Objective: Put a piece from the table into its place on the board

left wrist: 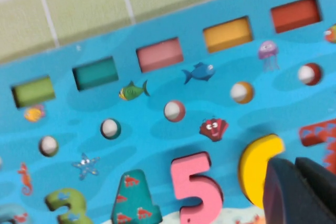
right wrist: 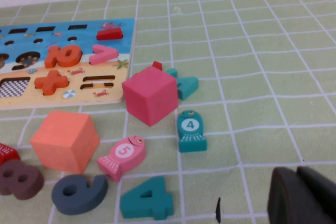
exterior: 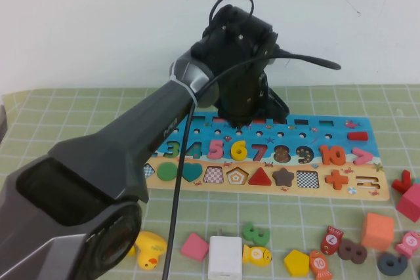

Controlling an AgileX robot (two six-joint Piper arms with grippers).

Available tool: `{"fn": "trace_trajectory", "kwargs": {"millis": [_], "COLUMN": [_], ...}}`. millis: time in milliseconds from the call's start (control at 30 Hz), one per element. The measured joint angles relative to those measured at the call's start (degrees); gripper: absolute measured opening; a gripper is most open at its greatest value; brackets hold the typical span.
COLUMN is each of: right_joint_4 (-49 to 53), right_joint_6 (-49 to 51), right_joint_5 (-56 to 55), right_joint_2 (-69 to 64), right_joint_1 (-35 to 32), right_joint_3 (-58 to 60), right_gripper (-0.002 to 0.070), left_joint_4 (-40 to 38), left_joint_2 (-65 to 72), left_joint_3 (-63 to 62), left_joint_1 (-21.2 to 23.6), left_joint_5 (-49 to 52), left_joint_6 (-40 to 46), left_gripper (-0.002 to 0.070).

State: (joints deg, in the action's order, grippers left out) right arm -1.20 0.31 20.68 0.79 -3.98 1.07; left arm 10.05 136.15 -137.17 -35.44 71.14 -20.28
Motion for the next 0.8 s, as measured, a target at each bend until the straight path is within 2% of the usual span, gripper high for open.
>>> {"fn": "trace_trajectory", "kwargs": {"millis": [167, 400, 800], "right_joint_4": [0.0, 0.0, 0.0], "right_joint_6": [0.0, 0.0, 0.0], "right_joint_5": [0.0, 0.0, 0.0], "right_joint_2": [0.0, 0.0, 0.0], "right_joint_1": [0.0, 0.0, 0.0], "right_joint_3": [0.0, 0.0, 0.0], "right_gripper": [-0.0003, -0.0003, -0.0003], "left_joint_4": [1.8, 6.1, 6.3], "left_joint_2": [-5.8, -22.4, -46.0], "left_joint_3": [0.0, 0.0, -0.1], "left_joint_1": [-0.9, -1.3, -1.4], "left_joint_5": [0.0, 0.3, 1.6], "left_joint_6": [2.5, 6.4, 14.7], "left_gripper": [-0.0002, -0.0002, -0.0002]}}
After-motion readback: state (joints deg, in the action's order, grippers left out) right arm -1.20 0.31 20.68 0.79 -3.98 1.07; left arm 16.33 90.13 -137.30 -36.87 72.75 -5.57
